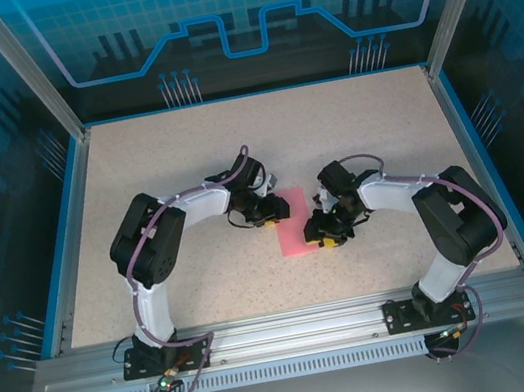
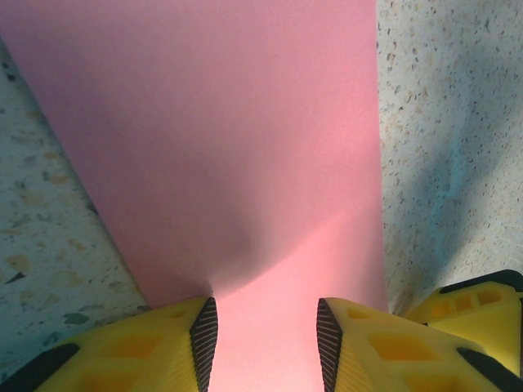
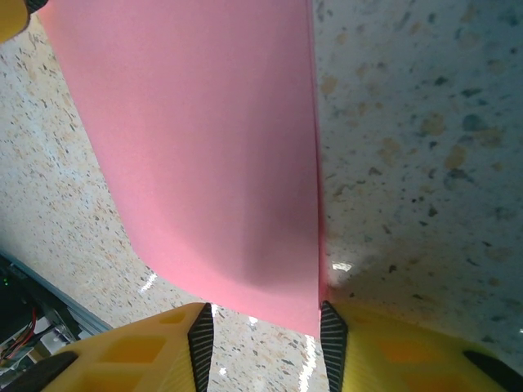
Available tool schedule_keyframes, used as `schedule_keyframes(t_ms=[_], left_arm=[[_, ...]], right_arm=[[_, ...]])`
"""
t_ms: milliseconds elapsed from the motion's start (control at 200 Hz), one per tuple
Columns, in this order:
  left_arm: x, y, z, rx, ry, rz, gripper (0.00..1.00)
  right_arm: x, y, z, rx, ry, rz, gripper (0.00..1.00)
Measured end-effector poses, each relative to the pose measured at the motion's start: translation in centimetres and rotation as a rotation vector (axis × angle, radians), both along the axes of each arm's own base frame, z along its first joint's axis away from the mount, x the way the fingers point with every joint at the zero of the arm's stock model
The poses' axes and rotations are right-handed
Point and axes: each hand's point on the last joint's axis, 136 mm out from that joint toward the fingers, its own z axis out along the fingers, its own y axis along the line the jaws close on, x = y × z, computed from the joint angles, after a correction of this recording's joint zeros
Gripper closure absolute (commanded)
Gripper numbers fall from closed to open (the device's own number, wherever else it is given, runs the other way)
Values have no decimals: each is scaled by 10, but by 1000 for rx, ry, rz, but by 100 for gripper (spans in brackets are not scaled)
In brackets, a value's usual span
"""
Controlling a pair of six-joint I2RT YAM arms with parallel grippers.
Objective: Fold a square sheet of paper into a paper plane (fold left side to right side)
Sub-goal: Fold the triangle a second time at the center of the table.
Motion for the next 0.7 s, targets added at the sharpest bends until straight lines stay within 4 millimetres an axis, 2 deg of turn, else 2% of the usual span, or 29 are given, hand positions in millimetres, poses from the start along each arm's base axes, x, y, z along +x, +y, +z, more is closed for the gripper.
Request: schedule_keyframes(t_ms=[445,700], left_arm=[[0,0,0,-1,0,0,59],[3,-7,6,-40,-13,-5,54]], right_arm=[[8,9,4,53,-13,-32,57],[6,11,1,81,-1,-52,55]])
